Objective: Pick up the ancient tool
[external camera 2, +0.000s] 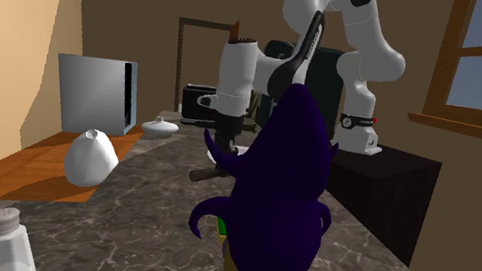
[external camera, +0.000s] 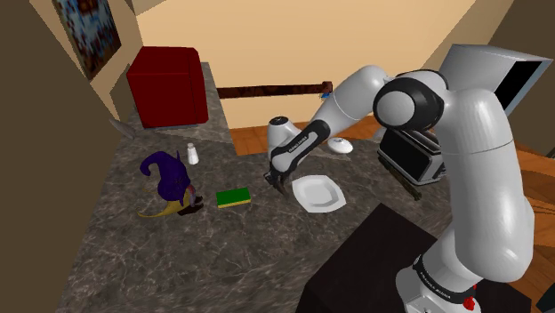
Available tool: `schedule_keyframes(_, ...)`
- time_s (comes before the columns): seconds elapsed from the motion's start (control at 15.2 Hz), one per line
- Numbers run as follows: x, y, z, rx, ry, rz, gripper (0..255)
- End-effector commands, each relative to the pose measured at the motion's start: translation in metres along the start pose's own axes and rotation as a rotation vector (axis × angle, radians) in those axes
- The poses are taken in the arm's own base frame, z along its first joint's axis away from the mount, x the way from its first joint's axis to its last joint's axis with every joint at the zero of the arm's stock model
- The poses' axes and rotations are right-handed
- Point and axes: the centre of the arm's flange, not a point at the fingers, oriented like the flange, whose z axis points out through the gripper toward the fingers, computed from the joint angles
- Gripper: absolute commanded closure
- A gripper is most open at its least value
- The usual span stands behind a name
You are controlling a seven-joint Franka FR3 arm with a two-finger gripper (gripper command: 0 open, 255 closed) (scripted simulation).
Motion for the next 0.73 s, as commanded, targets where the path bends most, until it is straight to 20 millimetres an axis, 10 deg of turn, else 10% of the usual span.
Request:
schedule_keyframes(0.0,0.000,0.001,-0.010,0.000,0.000,0.000,255)
schedule_keyframes(0.66,0.001,0.007,-0.063,0.000,0.000,0.000,255)
